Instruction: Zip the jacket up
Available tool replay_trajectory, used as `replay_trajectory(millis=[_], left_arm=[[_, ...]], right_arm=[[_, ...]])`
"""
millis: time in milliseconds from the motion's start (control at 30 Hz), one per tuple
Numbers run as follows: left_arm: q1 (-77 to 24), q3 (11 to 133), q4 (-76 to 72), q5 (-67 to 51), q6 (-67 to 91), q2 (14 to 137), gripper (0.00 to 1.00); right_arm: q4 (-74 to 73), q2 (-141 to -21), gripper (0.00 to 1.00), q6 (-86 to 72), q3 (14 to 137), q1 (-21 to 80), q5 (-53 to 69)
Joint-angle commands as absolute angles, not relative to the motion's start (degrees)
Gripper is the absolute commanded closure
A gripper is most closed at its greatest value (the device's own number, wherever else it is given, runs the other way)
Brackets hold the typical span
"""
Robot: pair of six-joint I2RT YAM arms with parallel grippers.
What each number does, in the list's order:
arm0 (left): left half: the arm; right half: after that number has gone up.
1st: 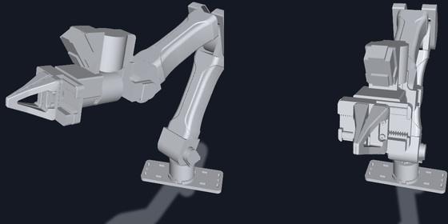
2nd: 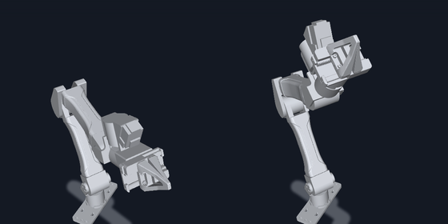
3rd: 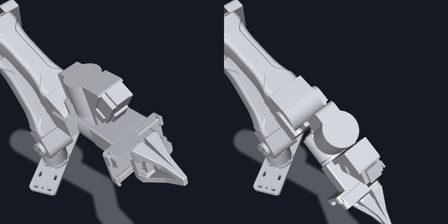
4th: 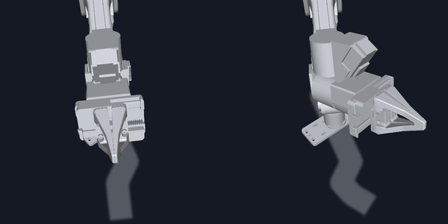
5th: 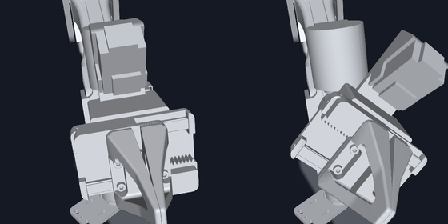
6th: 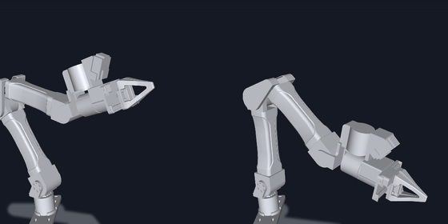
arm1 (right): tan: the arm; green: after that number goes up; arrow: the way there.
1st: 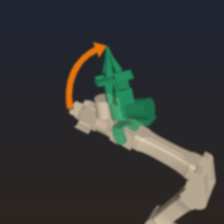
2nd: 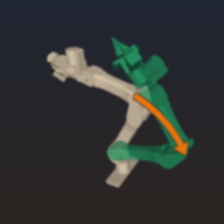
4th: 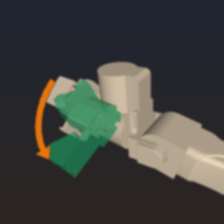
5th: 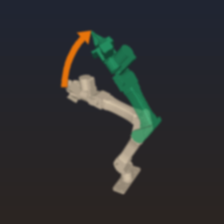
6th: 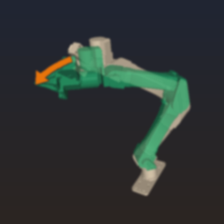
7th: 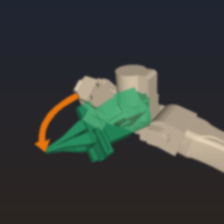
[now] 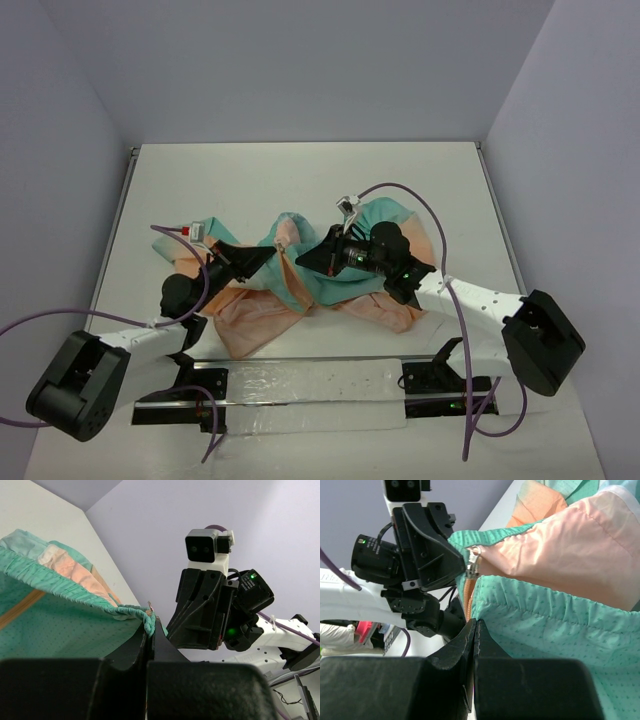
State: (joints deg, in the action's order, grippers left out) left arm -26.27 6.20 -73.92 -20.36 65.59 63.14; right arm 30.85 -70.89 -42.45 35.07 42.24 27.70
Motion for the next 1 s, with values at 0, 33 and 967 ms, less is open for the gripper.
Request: replay_trajectory(millis=[0,33,967], left_arm=[[-26.6,6.3,-99.9,-20.2,64.9,61.5,1.0],[-26.6,6.3,-99.7,-20.3,64.9,61.3,1.0],[-26.7,5.5,-98.2,-19.7,64.3,59.8,1.0]], right_arm=[[34.9,-71.5,1.0,-42.7,38.1,42.8,28.1],[35.0,-71.5,1.0,-42.7,38.1,42.8,28.1],[35.1,-68.6,1.0,-43.1,37.2,42.8,26.4]])
